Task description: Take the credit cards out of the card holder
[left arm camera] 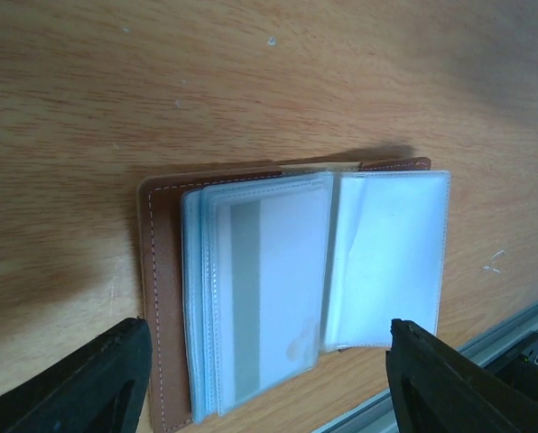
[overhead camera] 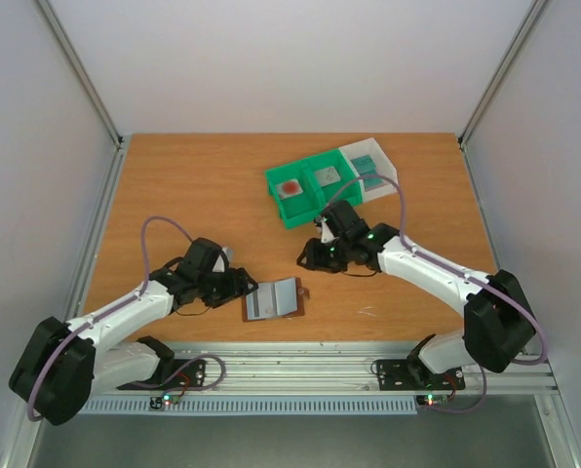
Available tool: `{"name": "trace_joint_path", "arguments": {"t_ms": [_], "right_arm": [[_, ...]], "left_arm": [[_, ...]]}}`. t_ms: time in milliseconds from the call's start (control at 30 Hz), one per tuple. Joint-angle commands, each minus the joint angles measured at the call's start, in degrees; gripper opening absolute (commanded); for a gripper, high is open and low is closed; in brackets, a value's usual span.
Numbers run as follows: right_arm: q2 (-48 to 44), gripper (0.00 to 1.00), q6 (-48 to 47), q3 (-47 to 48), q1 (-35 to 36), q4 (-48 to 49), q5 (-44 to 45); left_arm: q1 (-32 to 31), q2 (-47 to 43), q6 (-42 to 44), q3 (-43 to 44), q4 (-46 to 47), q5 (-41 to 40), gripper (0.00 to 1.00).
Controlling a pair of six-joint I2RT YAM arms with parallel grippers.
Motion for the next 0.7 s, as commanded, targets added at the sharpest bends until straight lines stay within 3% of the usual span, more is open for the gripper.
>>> {"name": "trace_joint_path", "arguments": {"t_ms": [0, 233, 667], "right_arm": [[2.9, 0.33, 4.4, -0.2, 5.1, 6.2, -0.2], [9.7, 0.29, 6.3, 1.2, 10.2, 10.2, -1.6], [16.0, 0.25, 8.2, -2.1, 11.5, 14.9, -3.5]], "left_arm": [[-0.1, 1.9, -1.5, -1.2, 6.9, 1.5, 0.72], [0.0, 3.3, -2.3, -2.9, 10.1, 3.5, 0.69], [-0.1, 5.7, -3.8, -5.0, 15.2, 6.0, 0.69]]}}
